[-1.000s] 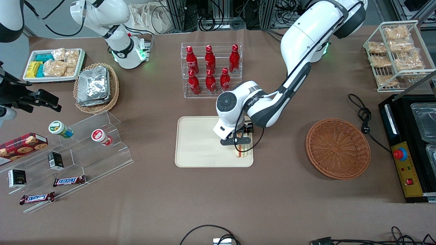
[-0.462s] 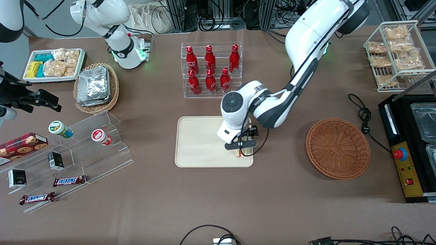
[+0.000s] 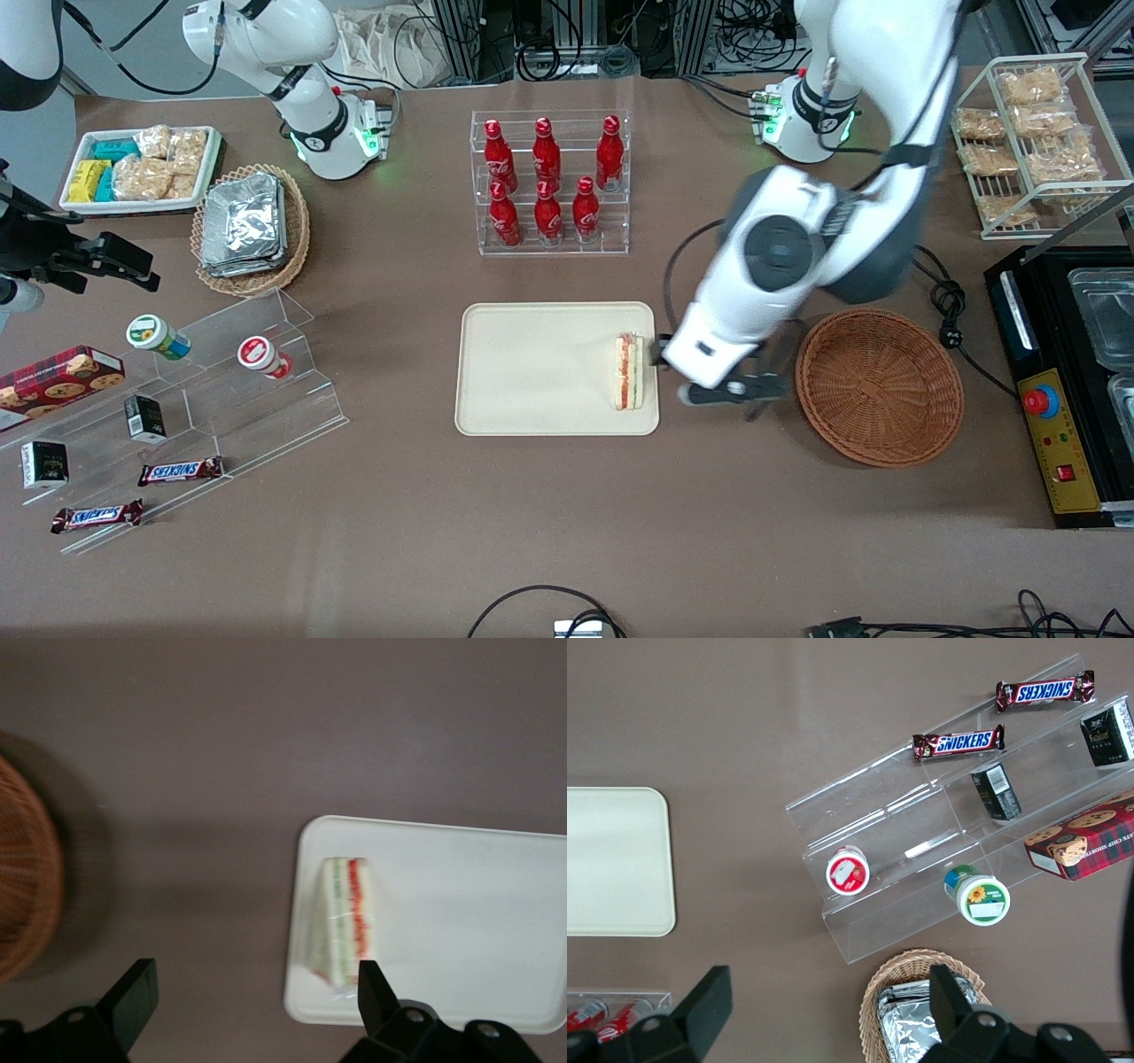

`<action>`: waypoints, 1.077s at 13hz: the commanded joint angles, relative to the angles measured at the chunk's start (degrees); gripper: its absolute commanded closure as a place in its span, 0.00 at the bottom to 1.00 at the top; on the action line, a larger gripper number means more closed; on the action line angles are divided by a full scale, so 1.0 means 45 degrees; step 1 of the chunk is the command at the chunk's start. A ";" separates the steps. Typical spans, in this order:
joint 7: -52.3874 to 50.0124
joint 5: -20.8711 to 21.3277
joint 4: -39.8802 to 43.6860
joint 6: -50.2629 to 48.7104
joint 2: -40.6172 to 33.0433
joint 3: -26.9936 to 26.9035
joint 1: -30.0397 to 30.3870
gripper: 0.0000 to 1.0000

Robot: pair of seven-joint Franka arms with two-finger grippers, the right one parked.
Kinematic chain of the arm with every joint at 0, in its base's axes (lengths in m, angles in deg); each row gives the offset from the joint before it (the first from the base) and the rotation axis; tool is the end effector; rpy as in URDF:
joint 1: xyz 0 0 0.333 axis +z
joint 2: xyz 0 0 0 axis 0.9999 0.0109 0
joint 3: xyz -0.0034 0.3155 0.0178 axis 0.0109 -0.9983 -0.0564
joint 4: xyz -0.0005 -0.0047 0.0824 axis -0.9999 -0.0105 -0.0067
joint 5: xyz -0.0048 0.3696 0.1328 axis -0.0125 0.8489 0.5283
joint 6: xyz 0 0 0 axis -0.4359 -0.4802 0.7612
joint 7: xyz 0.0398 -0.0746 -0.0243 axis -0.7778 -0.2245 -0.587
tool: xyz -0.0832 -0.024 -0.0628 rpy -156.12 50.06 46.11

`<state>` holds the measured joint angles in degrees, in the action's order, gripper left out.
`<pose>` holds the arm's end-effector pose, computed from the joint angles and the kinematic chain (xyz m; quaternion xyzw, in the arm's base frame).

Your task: Place sandwich from basket to tray

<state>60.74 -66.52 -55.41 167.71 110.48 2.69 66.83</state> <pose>0.6143 -0.2920 0.4429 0.9991 0.0298 -0.0187 0.0247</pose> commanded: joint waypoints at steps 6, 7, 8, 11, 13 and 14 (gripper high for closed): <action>0.4985 -0.0008 -0.0378 -0.2943 -0.2922 -0.1015 0.3130 0.00; 0.5551 0.0555 -0.0515 -0.2964 -0.3138 -0.1015 0.3309 0.00; 0.5905 0.0948 -0.0787 -0.2867 -0.3352 -0.0976 0.3581 0.00; 0.5928 0.0971 -0.2094 -0.2207 -0.4717 0.0405 0.5317 0.00; 0.5792 0.1030 -0.2818 -0.1988 -0.5577 0.0626 0.5517 0.00; 0.5714 0.1030 -0.2995 -0.2007 -0.5871 0.0626 0.5517 0.00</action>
<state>86.77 -62.84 -63.53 156.99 89.66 4.14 90.50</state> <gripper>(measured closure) 0.000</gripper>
